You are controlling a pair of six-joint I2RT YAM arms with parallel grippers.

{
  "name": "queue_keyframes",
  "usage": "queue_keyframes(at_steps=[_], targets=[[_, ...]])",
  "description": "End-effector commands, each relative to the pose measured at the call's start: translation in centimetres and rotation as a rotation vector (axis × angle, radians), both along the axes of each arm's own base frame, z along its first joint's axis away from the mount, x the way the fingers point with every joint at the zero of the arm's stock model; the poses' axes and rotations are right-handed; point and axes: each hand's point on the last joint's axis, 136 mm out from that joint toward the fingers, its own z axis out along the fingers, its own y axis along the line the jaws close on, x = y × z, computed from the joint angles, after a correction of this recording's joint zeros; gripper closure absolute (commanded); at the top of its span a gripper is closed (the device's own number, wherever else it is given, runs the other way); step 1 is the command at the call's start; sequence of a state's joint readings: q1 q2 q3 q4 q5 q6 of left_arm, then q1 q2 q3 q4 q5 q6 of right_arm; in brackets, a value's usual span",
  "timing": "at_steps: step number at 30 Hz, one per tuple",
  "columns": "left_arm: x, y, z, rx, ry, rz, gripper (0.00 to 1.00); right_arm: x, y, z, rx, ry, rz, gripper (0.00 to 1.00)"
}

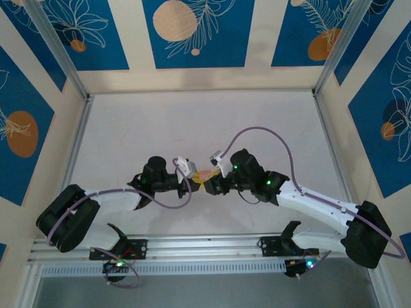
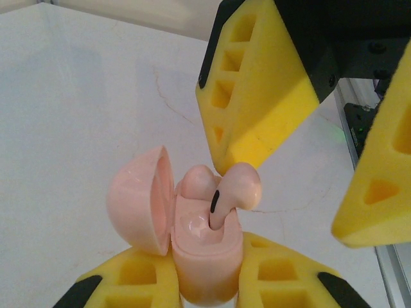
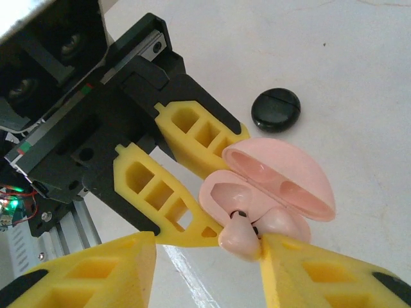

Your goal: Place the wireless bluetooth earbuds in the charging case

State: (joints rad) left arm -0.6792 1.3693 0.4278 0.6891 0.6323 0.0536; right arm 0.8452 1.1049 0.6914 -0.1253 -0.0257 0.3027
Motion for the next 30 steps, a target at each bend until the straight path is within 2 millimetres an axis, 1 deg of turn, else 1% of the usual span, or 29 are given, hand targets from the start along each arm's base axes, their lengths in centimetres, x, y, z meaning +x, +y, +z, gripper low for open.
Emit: queue_keyframes(at_steps=[1,8,11,13,18,20,26,30], targets=[[-0.5,-0.3,1.5,-0.042,-0.04,-0.025,0.83,0.0,-0.1,1.8,0.028,-0.031,-0.006,0.51],[-0.6,-0.1,1.4,-0.035,-0.045,-0.022,0.83,-0.3,-0.9,4.4,0.114,-0.044,-0.019,0.48],[-0.6,-0.1,1.4,-0.036,-0.05,-0.022,0.83,-0.4,-1.2,5.1,0.149,-0.031,-0.024,0.48],[-0.6,-0.1,1.6,-0.04,-0.053,-0.024,0.83,-0.5,-1.6,5.2,0.169,-0.004,-0.03,0.49],[-0.7,0.0,1.7,-0.046,-0.058,-0.025,0.83,-0.4,-2.4,3.9,0.212,0.129,-0.054,0.63],[-0.8,0.0,1.8,-0.048,-0.058,-0.026,0.83,-0.3,-2.6,3.3,0.245,0.191,-0.056,0.68],[-0.9,0.0,1.9,-0.055,-0.061,-0.029,0.83,-0.5,-2.0,3.2,0.339,0.307,0.013,0.7],[-1.0,0.2,2.1,-0.056,-0.066,-0.026,0.83,-0.3,-1.7,3.0,0.36,0.333,0.029,0.71]])
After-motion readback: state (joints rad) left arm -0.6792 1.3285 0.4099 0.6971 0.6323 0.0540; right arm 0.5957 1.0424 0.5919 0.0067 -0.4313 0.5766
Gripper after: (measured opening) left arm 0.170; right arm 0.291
